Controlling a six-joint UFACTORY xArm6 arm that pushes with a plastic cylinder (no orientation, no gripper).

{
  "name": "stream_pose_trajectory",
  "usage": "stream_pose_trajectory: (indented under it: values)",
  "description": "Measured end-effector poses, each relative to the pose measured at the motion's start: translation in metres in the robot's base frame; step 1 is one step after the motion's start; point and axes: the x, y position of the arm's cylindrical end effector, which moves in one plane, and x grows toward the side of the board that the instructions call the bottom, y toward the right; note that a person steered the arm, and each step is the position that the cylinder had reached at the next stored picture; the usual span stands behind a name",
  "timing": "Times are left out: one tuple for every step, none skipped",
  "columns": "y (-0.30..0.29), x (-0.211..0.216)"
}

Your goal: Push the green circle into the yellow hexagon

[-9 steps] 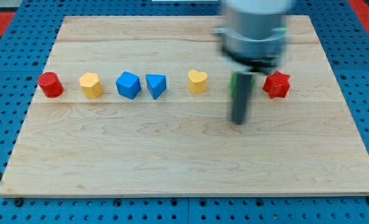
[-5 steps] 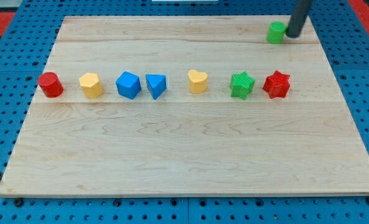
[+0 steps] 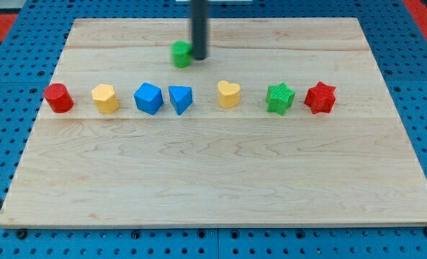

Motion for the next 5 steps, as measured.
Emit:
stream_pose_trajectory:
  values:
    - [-0.034, 0.027]
    - [-0.036, -0.008]
    - [-0.042, -0.027]
    - [-0.074, -0.044]
    - [-0.092, -0.058]
